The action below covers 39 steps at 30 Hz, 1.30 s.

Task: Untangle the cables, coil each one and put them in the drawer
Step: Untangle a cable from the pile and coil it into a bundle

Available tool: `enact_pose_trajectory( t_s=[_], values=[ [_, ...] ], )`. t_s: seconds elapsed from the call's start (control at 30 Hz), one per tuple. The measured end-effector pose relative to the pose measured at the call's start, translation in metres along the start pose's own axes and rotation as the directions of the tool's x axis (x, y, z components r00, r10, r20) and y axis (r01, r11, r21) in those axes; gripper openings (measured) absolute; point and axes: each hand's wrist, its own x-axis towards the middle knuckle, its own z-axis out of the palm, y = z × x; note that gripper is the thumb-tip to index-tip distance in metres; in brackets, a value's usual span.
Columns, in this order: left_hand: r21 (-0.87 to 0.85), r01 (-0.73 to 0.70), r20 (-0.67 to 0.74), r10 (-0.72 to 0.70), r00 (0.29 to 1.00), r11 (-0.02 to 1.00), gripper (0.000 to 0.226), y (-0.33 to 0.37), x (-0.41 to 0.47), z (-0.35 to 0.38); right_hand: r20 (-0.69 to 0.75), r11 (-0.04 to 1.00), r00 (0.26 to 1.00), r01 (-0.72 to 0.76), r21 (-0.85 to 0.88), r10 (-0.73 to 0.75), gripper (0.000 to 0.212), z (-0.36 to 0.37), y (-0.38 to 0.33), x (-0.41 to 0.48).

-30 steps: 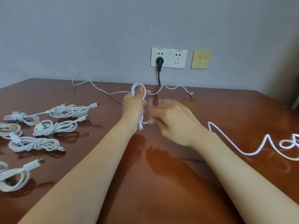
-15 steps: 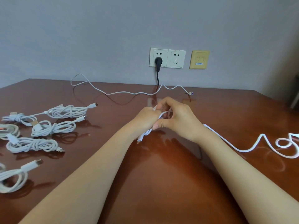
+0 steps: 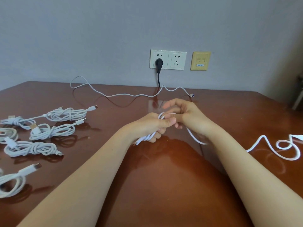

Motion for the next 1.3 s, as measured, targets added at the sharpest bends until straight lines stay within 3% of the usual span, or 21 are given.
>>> enact_pose_trajectory(
  t_s=[0.33,0.4,0.53,0.6,0.67,0.73,0.77,0.9,0.97,1.07,1.17,1.23,1.3],
  values=[
    [-0.052,0.004,0.122,0.003,0.992,0.999,0.019,-0.003,-0.008,-0.004,-0.158,0.976,0.985,-0.034,0.214,0.069,0.013,-0.006,-0.003,0.002],
    [-0.04,-0.003,0.071,0.006,0.997,0.999,0.017,-0.005,-0.006,-0.005,-0.165,0.964,0.984,-0.024,0.264,0.07,0.017,-0.009,-0.003,0.002],
    [-0.186,0.013,-0.118,-0.036,0.992,0.982,0.024,-0.007,0.001,-0.004,-0.134,0.982,0.983,-0.102,0.157,0.123,0.024,-0.004,0.0,0.004],
    [-0.244,0.0,-0.228,-0.058,0.972,0.97,0.027,-0.008,0.002,-0.007,-0.16,0.988,0.975,-0.153,0.036,0.157,0.018,0.0,0.001,0.007],
    [-0.276,-0.005,-0.31,-0.084,0.947,0.961,0.028,-0.011,0.003,-0.01,-0.205,0.924,0.975,-0.156,-0.348,0.087,0.005,0.003,0.003,0.006],
    [-0.294,-0.011,-0.343,-0.095,0.935,0.956,0.029,-0.013,0.004,-0.011,-0.18,0.664,0.983,-0.121,-0.738,-0.021,0.013,0.008,0.004,0.004],
    [-0.306,-0.016,-0.349,-0.096,0.932,0.952,0.029,-0.013,0.004,-0.01,-0.161,0.592,0.985,-0.095,-0.801,-0.06,0.019,0.012,0.003,0.003],
    [-0.32,-0.049,-0.351,-0.071,0.934,0.946,0.03,-0.013,0.005,-0.009,-0.156,0.757,0.962,0.072,-0.65,-0.225,0.018,0.019,0.004,0.004],
    [-0.281,-0.093,-0.347,-0.011,0.938,0.955,0.029,-0.014,0.005,-0.008,-0.157,0.792,0.962,0.085,-0.605,-0.223,0.019,0.021,0.008,0.006],
    [-0.21,-0.137,-0.345,0.058,0.937,0.968,0.028,-0.015,0.005,-0.008,-0.177,0.864,0.976,0.021,-0.504,-0.126,0.03,0.027,0.012,0.007],
    [-0.174,-0.187,-0.368,0.113,0.923,0.967,0.037,-0.015,0.006,-0.006,-0.19,0.964,0.98,-0.112,-0.242,0.066,0.035,0.032,0.009,0.008],
    [-0.18,-0.196,-0.371,0.118,0.921,0.964,0.037,-0.015,0.007,-0.004,-0.176,0.977,0.969,-0.19,-0.096,0.171,0.034,0.03,0.005,0.008],
    [-0.183,-0.191,-0.36,0.115,0.926,0.964,0.036,-0.013,0.008,-0.002,-0.181,0.975,0.963,-0.215,-0.058,0.202,0.033,0.027,0.002,0.006]
  ],
)
